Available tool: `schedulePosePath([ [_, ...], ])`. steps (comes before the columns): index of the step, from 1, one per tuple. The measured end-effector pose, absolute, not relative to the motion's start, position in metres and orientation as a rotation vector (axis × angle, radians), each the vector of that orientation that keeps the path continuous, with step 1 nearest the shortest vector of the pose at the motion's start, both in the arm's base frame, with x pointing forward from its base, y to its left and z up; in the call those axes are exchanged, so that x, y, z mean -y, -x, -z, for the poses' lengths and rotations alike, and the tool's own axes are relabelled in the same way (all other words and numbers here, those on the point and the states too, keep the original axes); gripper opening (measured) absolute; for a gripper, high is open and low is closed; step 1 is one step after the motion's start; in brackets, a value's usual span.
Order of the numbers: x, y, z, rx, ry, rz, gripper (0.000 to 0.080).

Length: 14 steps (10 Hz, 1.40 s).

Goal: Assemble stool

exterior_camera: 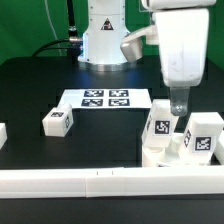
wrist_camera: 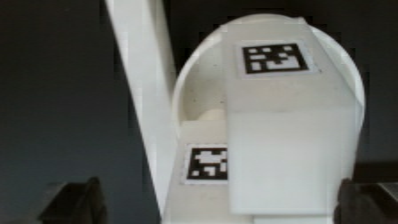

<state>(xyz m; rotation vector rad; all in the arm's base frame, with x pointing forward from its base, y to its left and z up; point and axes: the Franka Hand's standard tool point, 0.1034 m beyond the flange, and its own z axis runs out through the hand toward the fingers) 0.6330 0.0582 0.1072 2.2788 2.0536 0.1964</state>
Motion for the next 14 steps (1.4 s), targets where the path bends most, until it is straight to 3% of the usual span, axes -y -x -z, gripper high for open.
schedulePosePath([
  [5,-0.057,-0.637,-0.123,-2.095,-2.179,-0.195,0.0649],
  [14,-0.043,-0.622,-0.091,-1.835,-2.458,-0.152,0.0649],
])
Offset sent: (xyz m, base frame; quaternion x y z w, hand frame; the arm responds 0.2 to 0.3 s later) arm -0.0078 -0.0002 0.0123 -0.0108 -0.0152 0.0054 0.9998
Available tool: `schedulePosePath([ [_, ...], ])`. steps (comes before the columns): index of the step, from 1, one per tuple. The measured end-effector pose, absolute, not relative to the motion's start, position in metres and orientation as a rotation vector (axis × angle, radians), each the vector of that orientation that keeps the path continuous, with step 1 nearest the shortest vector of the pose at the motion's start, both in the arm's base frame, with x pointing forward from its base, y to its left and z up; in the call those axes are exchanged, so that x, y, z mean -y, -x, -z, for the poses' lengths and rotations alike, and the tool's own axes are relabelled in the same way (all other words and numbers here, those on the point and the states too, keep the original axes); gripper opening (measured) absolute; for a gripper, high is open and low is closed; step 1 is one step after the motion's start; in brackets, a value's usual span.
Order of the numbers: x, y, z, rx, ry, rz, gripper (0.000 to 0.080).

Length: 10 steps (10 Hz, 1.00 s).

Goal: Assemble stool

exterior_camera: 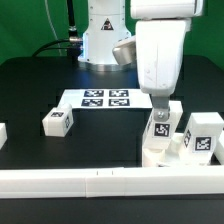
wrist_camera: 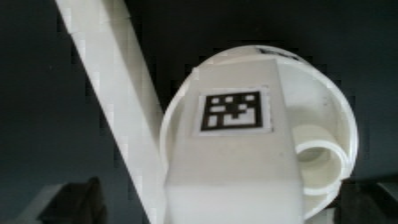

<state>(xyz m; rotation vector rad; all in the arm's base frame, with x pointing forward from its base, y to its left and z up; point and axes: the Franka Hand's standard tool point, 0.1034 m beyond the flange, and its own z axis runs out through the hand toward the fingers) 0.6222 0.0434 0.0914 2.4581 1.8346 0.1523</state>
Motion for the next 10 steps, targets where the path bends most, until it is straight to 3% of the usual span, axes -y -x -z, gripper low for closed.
schedulePosePath([
  [1,-0.0422,-0.6221,-0.0910,-1.832,-2.460,-0.151,0.0649],
  [2,-0.0407,-0.6220,-0.0905,-1.830,-2.463,-0.150,0.0501],
  [3,-0.0401,-0.6216,-0.0896,-1.829,-2.464,-0.149,0.0501],
  [4,-0.0395,-0.6211,-0.0885,-1.832,-2.463,-0.146,0.0340],
  [10,-0.0389,-0.6212,-0.0884,-1.580,-2.645,-0.158,0.0340],
])
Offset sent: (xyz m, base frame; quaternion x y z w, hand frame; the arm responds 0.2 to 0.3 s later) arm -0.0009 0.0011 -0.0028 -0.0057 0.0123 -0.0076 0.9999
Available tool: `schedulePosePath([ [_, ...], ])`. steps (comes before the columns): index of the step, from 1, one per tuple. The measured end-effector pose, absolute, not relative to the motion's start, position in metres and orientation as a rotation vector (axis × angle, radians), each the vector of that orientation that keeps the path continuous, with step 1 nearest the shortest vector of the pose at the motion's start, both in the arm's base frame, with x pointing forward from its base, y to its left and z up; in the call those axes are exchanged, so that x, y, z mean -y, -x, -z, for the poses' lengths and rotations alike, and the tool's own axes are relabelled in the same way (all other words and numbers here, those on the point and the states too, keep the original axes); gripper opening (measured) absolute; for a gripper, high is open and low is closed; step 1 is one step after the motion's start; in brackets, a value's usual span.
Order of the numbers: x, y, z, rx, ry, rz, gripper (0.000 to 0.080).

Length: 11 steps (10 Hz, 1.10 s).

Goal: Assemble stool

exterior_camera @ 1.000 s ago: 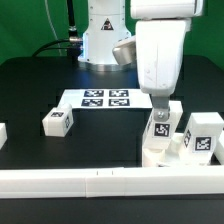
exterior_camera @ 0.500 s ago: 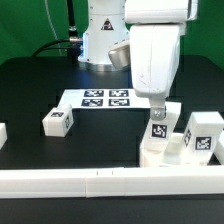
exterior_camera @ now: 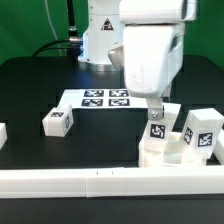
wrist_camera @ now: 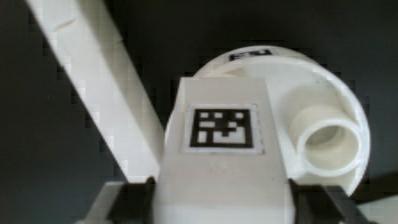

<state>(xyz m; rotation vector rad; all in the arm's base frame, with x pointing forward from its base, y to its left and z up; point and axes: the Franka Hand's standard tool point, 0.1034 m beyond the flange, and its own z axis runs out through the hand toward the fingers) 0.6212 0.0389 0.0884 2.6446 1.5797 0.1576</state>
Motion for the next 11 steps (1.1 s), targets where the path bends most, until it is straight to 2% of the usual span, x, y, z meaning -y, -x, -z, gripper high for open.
schedulePosePath([
  [11,-0.058,-0.627,-0.088,-0.061,-3.163,-0.443,0.0340],
])
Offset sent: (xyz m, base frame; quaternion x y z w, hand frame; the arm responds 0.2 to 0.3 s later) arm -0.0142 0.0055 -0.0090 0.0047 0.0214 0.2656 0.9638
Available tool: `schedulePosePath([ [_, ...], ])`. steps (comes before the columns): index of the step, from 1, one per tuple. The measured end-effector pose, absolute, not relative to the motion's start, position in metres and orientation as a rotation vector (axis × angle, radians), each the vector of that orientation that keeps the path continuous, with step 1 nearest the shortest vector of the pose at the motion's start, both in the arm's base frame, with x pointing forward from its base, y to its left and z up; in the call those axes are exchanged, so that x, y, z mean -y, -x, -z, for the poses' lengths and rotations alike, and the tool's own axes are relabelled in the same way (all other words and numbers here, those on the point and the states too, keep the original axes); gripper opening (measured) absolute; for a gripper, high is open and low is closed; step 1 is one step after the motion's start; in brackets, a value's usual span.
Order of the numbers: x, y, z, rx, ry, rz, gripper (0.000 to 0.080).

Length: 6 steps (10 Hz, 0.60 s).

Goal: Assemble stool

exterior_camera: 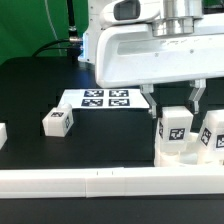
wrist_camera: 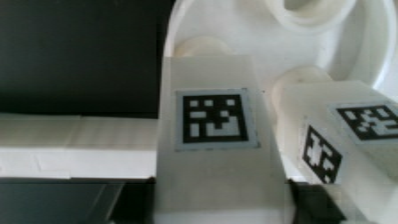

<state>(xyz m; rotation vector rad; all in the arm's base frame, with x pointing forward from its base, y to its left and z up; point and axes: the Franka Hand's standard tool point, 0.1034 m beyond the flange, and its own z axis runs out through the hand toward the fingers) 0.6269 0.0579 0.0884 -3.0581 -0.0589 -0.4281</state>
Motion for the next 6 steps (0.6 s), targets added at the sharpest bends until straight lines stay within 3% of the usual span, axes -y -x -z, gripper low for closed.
schedulePosePath([
  [6,-0.0546,-0.6268,-0.0876,-0.580,2.928,0.405,0.0340],
])
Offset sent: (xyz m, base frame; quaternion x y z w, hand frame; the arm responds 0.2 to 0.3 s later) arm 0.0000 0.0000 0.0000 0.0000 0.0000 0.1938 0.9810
